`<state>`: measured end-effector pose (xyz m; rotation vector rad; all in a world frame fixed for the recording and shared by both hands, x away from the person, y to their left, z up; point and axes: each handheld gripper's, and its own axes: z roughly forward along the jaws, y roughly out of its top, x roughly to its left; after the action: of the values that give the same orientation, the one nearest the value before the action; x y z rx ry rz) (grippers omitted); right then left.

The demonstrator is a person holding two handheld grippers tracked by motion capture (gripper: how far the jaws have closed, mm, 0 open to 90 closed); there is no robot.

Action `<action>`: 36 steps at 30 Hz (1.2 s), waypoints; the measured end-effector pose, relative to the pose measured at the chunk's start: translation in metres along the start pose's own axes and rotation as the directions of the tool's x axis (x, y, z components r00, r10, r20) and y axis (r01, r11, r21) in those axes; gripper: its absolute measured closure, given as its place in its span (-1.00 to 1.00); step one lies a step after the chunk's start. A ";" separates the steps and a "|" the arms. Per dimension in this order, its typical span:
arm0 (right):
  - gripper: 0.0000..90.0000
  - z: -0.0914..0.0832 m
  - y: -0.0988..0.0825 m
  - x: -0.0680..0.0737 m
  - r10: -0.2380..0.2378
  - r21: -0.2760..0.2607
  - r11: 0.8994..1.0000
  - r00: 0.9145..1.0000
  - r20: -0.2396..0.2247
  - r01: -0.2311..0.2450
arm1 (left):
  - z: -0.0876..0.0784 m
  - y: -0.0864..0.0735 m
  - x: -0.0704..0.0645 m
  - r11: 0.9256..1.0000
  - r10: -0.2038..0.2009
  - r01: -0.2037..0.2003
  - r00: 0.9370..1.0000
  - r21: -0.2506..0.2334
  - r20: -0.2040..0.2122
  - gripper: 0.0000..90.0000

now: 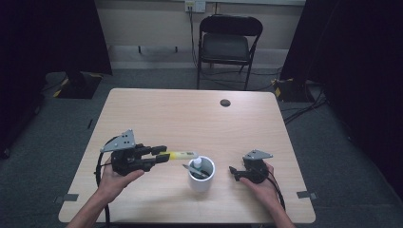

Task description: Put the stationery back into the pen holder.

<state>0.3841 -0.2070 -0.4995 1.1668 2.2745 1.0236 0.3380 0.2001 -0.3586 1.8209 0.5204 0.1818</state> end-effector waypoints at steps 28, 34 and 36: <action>-0.38 0.000 0.000 0.001 0.002 0.001 1.000 1.000 0.004 -0.002 | 0.049 -0.012 -0.023 0.983 0.063 -0.073 0.996 0.171 0.064 0.49; -0.38 0.000 0.000 0.001 0.004 0.001 1.000 1.000 0.003 -0.004 | 0.053 -0.014 -0.027 0.980 0.068 -0.077 0.996 0.184 0.054 0.49; -0.38 0.000 0.000 0.001 0.002 0.001 1.000 1.000 0.004 -0.002 | 0.055 -0.014 -0.026 0.981 0.064 -0.073 0.996 0.182 0.056 0.49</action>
<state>0.3836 -0.2066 -0.4995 1.1705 2.2715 1.0202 0.3320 0.1443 -0.3857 2.0200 0.4514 0.1380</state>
